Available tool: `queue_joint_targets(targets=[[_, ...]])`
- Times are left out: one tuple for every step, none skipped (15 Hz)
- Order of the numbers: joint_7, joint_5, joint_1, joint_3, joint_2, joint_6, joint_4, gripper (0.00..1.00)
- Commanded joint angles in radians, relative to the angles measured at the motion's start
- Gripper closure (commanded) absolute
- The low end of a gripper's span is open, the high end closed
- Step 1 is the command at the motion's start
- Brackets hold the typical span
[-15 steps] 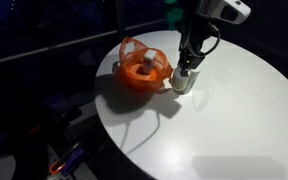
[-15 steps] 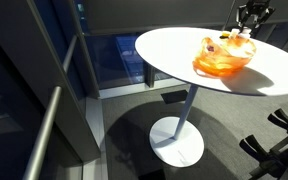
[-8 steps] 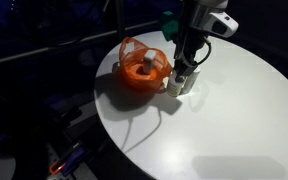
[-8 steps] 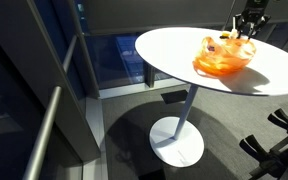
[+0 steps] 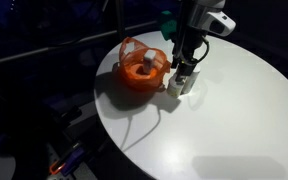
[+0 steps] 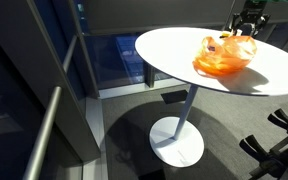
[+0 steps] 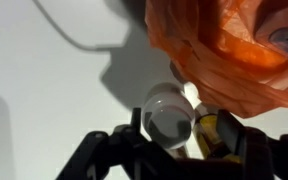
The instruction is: Remove the white bottle from the plastic bag
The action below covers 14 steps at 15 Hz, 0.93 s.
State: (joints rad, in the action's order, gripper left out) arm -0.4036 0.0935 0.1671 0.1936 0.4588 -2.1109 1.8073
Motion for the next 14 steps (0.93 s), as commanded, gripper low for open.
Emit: queue_joint_targets(targets=[[-0.002, 0.005, -0.018, -0.003, -0.053, 0.023, -0.005, 0.00], [-0.003, 0.002, -0.024, -0.004, -0.063, 0.029, -0.008, 0.00], [-0.001, -0.001, -0.030, -0.006, -0.075, 0.034, -0.012, 0.00], [0.012, -0.002, -0.036, -0.012, -0.088, 0.045, -0.015, 0.00], [0.025, -0.001, -0.041, -0.018, -0.100, 0.054, -0.017, 0.00], [0.034, -0.002, -0.047, -0.023, -0.113, 0.064, -0.018, 0.00], [0.044, -0.009, -0.055, -0.028, -0.129, 0.072, -0.014, 0.00], [0.057, -0.015, -0.061, -0.033, -0.145, 0.084, -0.011, 0.00], [0.064, -0.021, -0.068, -0.037, -0.163, 0.101, -0.007, 0.00], [0.069, -0.026, -0.074, -0.041, -0.178, 0.123, -0.007, 0.00], [0.078, -0.031, -0.079, -0.046, -0.198, 0.147, -0.002, 0.00], [0.086, -0.035, -0.083, -0.050, -0.217, 0.167, 0.003, 0.00], [0.092, -0.040, -0.088, -0.055, -0.239, 0.189, 0.010, 0.00], [0.094, -0.047, -0.093, -0.058, -0.257, 0.208, 0.014, 0.00]])
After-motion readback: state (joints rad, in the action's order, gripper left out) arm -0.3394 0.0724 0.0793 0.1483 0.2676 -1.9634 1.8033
